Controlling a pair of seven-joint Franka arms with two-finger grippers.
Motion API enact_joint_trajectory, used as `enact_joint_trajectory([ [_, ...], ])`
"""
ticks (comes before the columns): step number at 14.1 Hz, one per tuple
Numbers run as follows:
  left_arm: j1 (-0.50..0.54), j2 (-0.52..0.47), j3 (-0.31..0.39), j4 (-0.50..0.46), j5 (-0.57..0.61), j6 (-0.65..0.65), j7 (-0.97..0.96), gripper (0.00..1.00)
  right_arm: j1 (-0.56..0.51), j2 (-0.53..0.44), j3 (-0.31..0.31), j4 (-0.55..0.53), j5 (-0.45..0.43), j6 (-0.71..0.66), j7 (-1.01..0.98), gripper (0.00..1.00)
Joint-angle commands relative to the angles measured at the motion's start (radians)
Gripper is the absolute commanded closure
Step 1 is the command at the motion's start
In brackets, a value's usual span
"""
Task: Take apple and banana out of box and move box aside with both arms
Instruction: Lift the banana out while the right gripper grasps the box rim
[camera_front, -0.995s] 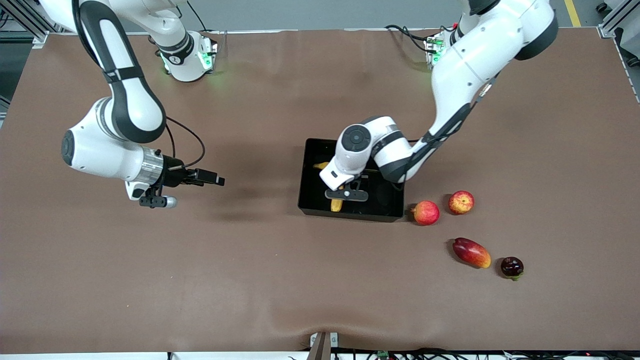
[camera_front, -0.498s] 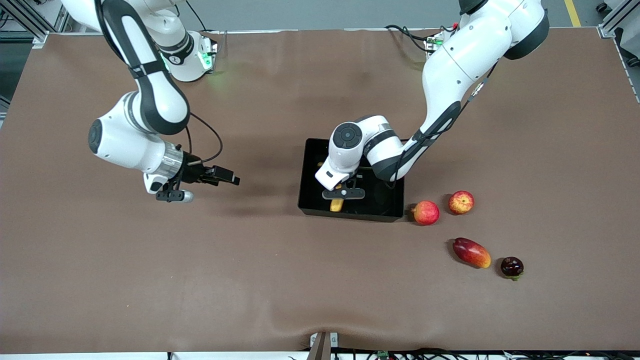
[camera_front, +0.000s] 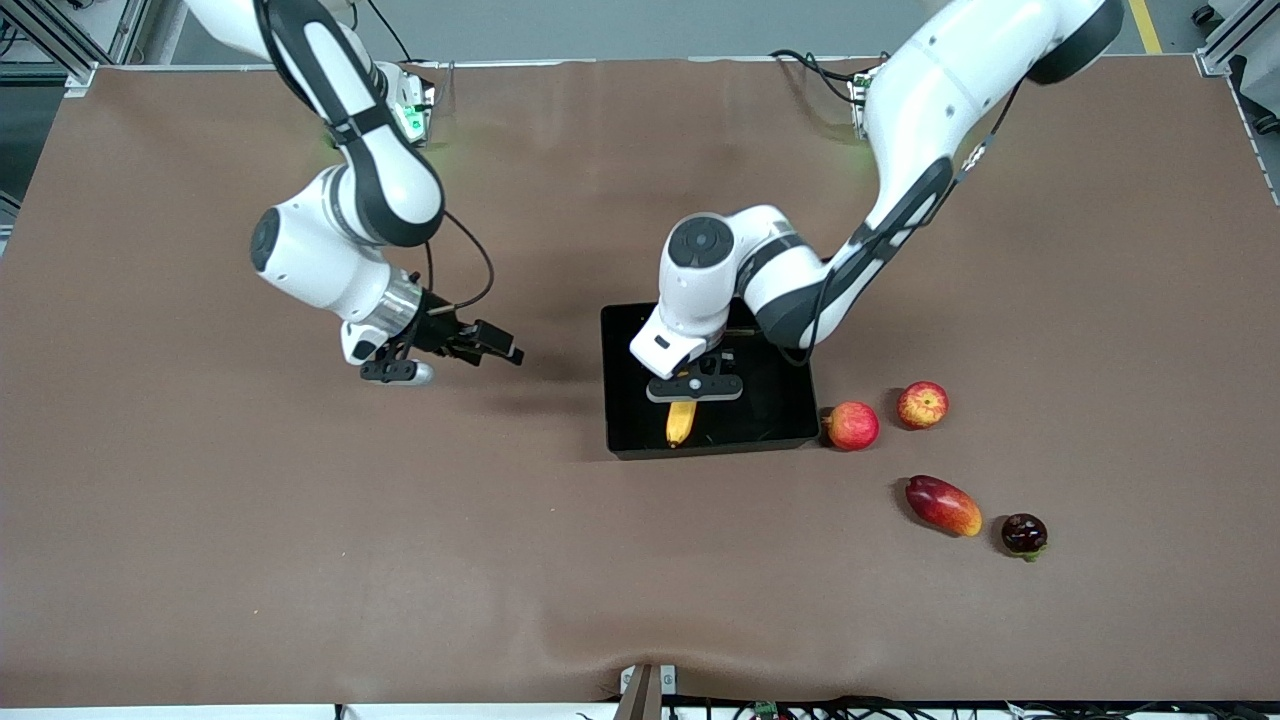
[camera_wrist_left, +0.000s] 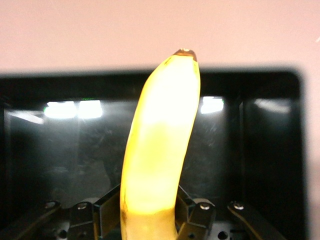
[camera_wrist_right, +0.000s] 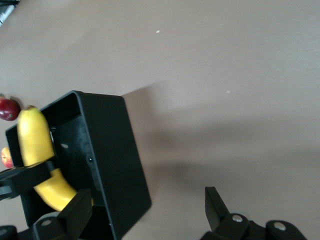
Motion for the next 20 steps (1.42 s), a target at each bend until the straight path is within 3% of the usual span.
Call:
enact_joint_trajectory([
  [1,0.025,-0.104,-0.007,-0.022,-0.045,-0.063,0.014,1.0,0.068,0.006,-0.004,-0.021,0.064,0.098,0.004,0.0],
  [4,0.134,-0.19,-0.028,-0.034,-0.115,-0.179,0.194,1.0,0.138,0.06,-0.006,0.014,0.069,0.196,-0.005,0.0],
  [9,0.454,-0.262,-0.139,-0.066,-0.188,-0.312,0.567,1.0,0.191,0.187,-0.006,0.179,0.057,0.206,-0.013,0.0],
  [12,0.672,-0.264,-0.217,-0.117,-0.185,-0.309,0.771,1.0,0.219,0.27,-0.007,0.249,0.055,0.207,-0.106,0.0],
  [15,0.826,-0.253,-0.219,-0.161,-0.168,-0.267,1.01,1.0,0.213,0.328,-0.007,0.269,0.058,0.214,-0.288,0.0],
  [18,0.947,-0.206,-0.216,-0.252,-0.165,-0.108,1.155,1.0,0.237,0.391,-0.007,0.319,0.057,0.261,-0.306,0.0],
  [20,0.963,-0.152,-0.208,-0.27,-0.087,-0.065,1.163,1.0,0.251,0.419,-0.007,0.342,0.058,0.279,-0.304,0.0],
])
